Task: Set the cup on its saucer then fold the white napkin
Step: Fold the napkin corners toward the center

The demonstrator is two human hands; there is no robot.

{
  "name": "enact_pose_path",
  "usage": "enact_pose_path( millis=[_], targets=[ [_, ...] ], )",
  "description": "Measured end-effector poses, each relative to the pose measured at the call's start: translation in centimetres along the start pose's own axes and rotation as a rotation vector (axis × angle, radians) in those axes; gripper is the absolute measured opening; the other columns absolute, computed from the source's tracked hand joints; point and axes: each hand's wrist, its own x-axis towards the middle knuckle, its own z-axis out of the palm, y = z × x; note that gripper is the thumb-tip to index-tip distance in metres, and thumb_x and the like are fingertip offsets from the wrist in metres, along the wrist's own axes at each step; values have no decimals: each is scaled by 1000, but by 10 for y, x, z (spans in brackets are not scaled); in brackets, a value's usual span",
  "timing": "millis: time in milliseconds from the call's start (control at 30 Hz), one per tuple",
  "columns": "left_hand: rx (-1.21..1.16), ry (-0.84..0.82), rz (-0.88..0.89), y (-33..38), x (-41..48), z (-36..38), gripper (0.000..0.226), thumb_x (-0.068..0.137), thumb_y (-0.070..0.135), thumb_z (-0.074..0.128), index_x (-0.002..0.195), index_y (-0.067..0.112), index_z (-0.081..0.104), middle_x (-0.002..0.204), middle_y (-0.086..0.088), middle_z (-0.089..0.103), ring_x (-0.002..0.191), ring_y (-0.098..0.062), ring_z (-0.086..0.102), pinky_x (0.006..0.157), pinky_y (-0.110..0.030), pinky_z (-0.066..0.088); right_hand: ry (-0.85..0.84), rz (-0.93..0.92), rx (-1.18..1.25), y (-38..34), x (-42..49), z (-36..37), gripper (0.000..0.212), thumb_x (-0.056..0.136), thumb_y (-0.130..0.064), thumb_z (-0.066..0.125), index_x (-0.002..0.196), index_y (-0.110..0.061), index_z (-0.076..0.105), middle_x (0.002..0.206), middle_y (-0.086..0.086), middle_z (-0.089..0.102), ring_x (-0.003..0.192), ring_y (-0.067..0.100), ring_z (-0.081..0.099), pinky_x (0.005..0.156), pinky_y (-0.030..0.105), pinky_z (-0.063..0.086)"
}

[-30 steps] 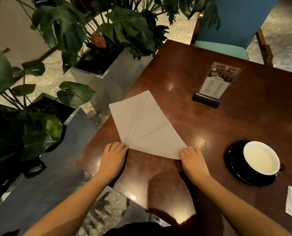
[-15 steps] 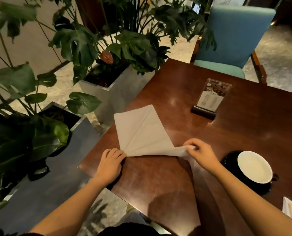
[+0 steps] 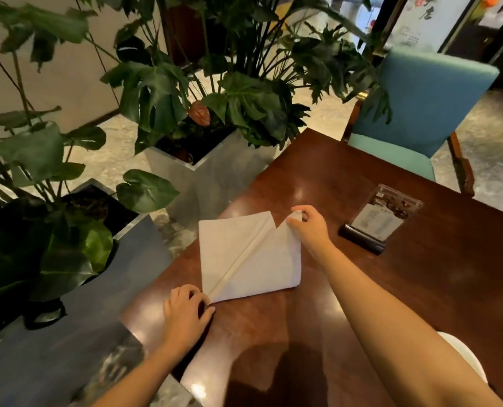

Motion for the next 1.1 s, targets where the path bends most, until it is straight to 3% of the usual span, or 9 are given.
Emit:
enact_pose_path(
  millis=[100,300,500,633,733,833,900,1000,1100],
  targets=[
    [-46,12,-93,4,1,2,16,78,45,60,71,30,60,91,11,47,94,-13,37,78,-30,22,-53,23,-27,5,27,18,25,86,-12,58,110,-15,59,105,0,54,94,18,53,75,29,48],
    [-74,38,-157,11,9,5,23,77,33,72,62,29,55,86,13,45,86,-7,29,75,-27,18,-126,61,-39,25,64,49,22,87,-11,58,109,-12,59,104,2,56,91,19,53,76,32,49],
    [-86,35,-106,7,11,4,29,77,54,40,64,30,50,83,16,43,85,-4,28,71,-24,14,-108,-24,-201,50,83,70,19,84,-13,57,103,-15,63,97,1,60,87,19,56,75,34,47],
    [-120,81,-114,13,12,1,31,79,46,40,89,22,57,97,9,50,95,-12,37,76,-23,17,-5,-111,-380,59,88,76,29,88,-23,56,114,-12,61,115,10,60,107,28,52,94,44,44],
    [-132,86,76,28,20,2,42,89,33,38,124,15,53,128,-2,53,120,-18,41,102,-29,23,60,-215,-430,45,75,76,38,96,-27,44,129,-10,50,131,9,53,123,26,43,104,36,33],
    [32,-71,297,42,32,15,49,98,32,23,140,10,36,148,-6,36,139,-20,25,111,-43,19,-242,-424,-457,34,28,85,51,97,-37,28,139,-10,39,145,10,42,134,25,36,111,28,17],
    [106,-194,253,41,39,26,55,99,37,13,142,7,30,151,-9,31,142,-21,16,111,-46,17,-492,-583,-614,46,-12,100,62,97,-47,13,144,-11,30,151,9,32,141,25,26,117,30,5],
    [190,-238,178,31,42,35,60,98,41,8,142,7,27,152,-10,25,143,-22,15,110,-46,17,-569,-826,-981,80,-36,113,56,100,-43,8,147,-15,20,155,3,23,144,21,14,115,37,5],
    [238,-224,194,31,41,35,61,97,42,7,142,5,26,152,-10,24,142,-23,16,110,-46,17,-556,-791,-1039,87,-18,110,55,100,-42,9,148,-17,19,156,1,20,144,19,12,114,39,6]
  ],
)
